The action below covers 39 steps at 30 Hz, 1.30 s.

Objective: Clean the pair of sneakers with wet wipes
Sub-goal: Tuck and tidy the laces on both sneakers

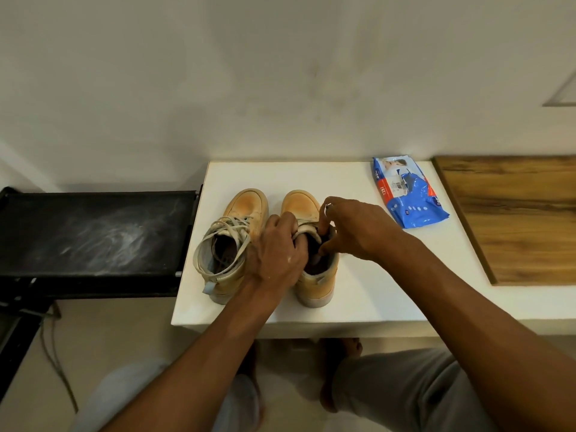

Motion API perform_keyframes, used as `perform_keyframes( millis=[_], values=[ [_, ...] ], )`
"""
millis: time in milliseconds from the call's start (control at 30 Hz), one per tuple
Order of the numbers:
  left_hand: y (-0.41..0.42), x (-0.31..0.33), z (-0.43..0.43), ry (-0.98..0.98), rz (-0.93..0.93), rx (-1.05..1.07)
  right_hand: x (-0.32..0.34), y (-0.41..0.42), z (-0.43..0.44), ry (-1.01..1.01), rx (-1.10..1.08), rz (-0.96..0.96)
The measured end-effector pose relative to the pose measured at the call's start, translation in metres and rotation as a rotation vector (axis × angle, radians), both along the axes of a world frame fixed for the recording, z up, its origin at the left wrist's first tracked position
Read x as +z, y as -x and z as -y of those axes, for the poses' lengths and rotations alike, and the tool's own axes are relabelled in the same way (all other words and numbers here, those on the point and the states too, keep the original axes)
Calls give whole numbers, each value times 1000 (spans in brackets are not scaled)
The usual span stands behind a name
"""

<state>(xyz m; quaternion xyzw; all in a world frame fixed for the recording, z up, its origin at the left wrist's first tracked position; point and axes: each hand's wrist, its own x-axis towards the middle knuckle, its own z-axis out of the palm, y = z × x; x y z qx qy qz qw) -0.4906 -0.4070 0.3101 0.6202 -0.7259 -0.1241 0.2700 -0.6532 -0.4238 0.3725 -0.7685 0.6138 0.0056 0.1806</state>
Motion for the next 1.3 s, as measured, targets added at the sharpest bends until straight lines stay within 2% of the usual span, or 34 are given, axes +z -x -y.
perform_keyframes(
  millis=[133,300,400,567,733,867,967,1133,1300],
  values=[
    [-5,0,1,-8,-4,-3,-2,-4,1,78,-9,41],
    [-5,-1,0,8,-15,10,-3,-7,7,66,-133,277],
    [-3,0,1,11,-8,43,-2,-8,6,62,-179,344],
    [-3,5,4,15,0,40,-8,-10,6,51,-282,353],
    [-5,12,5,-14,-59,42,-8,-7,7,15,-290,326],
    [-1,16,5,-99,-127,79,-5,6,7,-162,-325,325],
    [1,14,5,-90,-97,39,-6,11,6,-246,-336,302],
    [1,17,8,-37,-15,9,-5,6,5,-174,-315,256],
    [-1,18,6,-13,-93,-7,-6,7,6,-197,-316,189]
  ],
)
